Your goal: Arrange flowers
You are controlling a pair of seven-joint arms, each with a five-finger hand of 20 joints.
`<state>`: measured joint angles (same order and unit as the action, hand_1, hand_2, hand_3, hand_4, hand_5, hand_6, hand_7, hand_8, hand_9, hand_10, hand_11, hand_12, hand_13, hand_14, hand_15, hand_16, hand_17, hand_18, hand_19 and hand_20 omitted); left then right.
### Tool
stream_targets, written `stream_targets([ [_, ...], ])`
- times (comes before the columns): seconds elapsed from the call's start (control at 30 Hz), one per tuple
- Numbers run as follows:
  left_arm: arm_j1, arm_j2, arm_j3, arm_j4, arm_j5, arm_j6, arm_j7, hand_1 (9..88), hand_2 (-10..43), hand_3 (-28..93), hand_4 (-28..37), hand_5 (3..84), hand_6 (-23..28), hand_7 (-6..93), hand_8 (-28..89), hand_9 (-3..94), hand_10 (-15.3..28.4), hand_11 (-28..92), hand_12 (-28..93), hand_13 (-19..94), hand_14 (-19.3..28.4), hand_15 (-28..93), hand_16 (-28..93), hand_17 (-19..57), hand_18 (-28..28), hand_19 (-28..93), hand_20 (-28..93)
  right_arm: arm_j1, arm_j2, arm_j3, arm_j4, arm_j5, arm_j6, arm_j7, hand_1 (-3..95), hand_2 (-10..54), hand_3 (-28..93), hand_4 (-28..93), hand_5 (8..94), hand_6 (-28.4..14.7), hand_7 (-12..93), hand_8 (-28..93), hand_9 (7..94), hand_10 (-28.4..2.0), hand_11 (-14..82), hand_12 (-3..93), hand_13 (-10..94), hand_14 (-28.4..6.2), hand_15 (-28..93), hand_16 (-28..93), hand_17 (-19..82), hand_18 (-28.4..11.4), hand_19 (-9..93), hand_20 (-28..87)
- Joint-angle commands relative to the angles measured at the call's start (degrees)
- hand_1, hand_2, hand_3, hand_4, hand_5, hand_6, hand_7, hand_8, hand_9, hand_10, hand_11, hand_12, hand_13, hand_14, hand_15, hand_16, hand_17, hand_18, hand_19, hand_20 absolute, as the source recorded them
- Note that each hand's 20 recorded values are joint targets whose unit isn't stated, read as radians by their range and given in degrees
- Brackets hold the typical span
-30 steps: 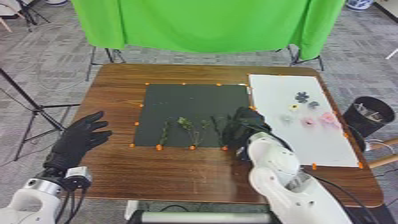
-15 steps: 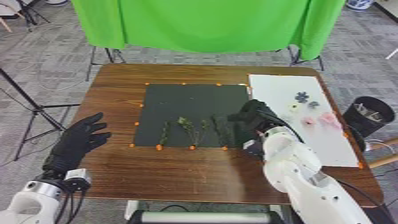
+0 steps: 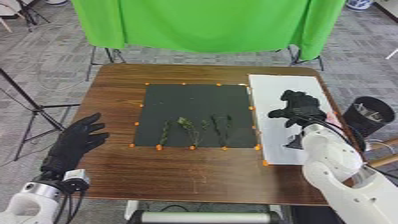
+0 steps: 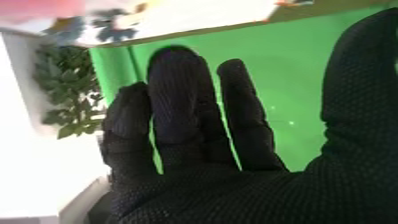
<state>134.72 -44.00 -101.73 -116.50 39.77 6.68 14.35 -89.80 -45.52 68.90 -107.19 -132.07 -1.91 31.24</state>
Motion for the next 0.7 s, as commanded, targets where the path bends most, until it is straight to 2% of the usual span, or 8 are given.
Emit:
stream_targets([
  [0.03, 1.1, 0.16, -0.49, -0.47, -0.51, 0.68, 0.39, 28.3, -8.8, 69, -24.2, 29.1, 3.5, 25.2, -13, 26.8, 12.2, 31, 15, 26, 15.3, 48, -3, -6.1, 22.7, 51, 9, -1.5, 3.0, 0.8, 1.7, -2.9, -1.5, -0.2, 23.3, -9.5, 84, -28, 35.2, -6.6, 37, -17, 40.5, -15.4, 32.5, 21.4, 53, -12.0, 74, 17, 29, -22.2, 90, 37],
  [0.17, 1.5, 0.4, -0.64, -0.71, -0.22, 1.31, 0.18, 28.3, -8.7, 69, -24.2, 29.1, 3.5, 25.2, -13, 26.8, 12.1, 31, 15, 26, 15.2, 48, -3, -6.2, 22.8, 51, 9, -1.4, 4.4, -0.5, 3.6, -4.7, 0.0, -1.1, 24.4, -9.5, 84, -28, 36.6, -5.9, 39, -17, 42.2, -14.3, 33.4, 21.5, 54, -11.8, 74, 16, 29, -22.1, 90, 37],
  [0.2, 1.5, 0.5, -0.66, -0.64, -0.43, 1.13, 0.41, 28.3, -8.7, 69, -24.2, 29.0, 3.5, 25.2, -13, 26.8, 12.1, 31, 15, 26, 15.2, 48, -3, -6.2, 22.7, 51, 9, -1.3, 4.7, -0.6, 4.0, -5.3, -0.1, -1.4, 26.2, -9.5, 84, -28, 38.1, -5.2, 39, -18, 44.3, -12.9, 33.9, 21.1, 55, -11.1, 74, 16, 29, -21.9, 90, 37],
  [0.53, 0.6, 0.55, -0.41, -0.22, -0.25, 0.29, 0.06, 28.3, -8.7, 69, -24.2, 29.1, 3.5, 25.2, -13, 26.8, 12.1, 31, 15, 26, 15.3, 48, -3, -6.2, 22.8, 51, 9, -0.2, 6.1, -4.7, 7.1, -7.5, 6.7, -3.0, 30.8, -9.5, 85, -28, 46.6, -1.1, 43, -20, 55.5, -10.5, 36.5, 21.0, 64, -8.7, 74, 19, 32, -20.6, 91, 38],
  [0.7, 0.3, 0.61, -0.18, -0.11, -0.12, 0.02, -0.13, 28.3, -8.8, 69, -24.2, 29.1, 3.5, 25.2, -13, 26.8, 12.1, 31, 15, 26, 15.2, 48, -3, -6.2, 22.8, 51, 9, 1.9, 5.8, -7.5, 8.2, -8.9, 7.8, -3.1, 32.1, -9.5, 85, -28, 47.1, -0.5, 43, -20, 56.6, -9.9, 36.7, 21.4, 65, -8.2, 74, 19, 33, -20.7, 92, 38],
])
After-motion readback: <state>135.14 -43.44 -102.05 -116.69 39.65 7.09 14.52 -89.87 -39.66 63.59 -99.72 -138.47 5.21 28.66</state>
